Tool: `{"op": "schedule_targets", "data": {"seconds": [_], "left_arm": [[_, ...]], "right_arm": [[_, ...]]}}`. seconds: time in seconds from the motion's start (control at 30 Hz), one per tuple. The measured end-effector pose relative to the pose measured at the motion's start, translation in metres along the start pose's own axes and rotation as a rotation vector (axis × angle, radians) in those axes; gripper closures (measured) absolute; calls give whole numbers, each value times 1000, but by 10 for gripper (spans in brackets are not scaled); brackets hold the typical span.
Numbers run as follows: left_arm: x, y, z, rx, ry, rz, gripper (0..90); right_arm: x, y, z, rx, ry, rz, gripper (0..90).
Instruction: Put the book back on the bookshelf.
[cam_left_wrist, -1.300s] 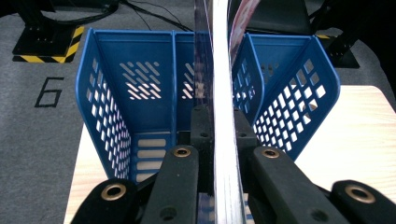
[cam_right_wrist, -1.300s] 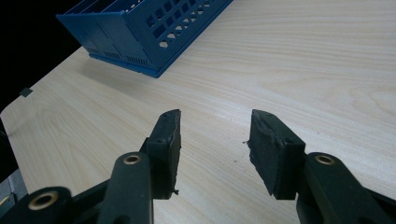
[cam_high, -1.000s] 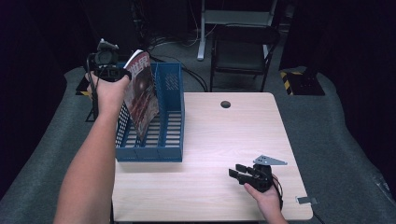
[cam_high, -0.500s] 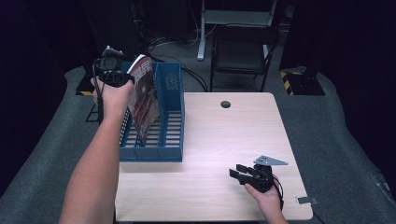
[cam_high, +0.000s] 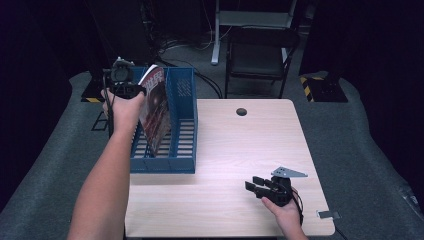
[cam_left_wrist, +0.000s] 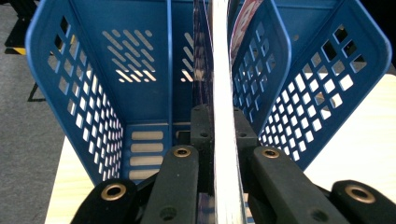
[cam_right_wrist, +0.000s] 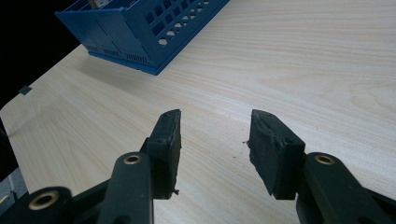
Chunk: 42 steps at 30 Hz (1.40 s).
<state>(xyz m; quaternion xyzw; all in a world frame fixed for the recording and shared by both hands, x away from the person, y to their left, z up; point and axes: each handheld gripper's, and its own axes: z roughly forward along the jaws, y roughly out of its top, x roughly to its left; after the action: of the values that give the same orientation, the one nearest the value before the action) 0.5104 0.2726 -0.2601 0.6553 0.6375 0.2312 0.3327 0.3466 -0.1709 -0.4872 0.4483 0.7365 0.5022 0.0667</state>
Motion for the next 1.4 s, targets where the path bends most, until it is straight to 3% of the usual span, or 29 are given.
{"op": "schedule_targets", "data": {"seconds": [0.6, 1.03, 1.4], "left_arm": [[1, -13, 12, 16, -4, -8, 842], [0, -23, 18, 17, -4, 17, 842], [3, -30, 12, 70, -22, 39, 832]], "right_arm": [[1, 0, 1, 4, 0, 7, 534], [1, 0, 1, 6, 3, 4, 534], [2, -1, 3, 11, 2, -5, 532]]}}
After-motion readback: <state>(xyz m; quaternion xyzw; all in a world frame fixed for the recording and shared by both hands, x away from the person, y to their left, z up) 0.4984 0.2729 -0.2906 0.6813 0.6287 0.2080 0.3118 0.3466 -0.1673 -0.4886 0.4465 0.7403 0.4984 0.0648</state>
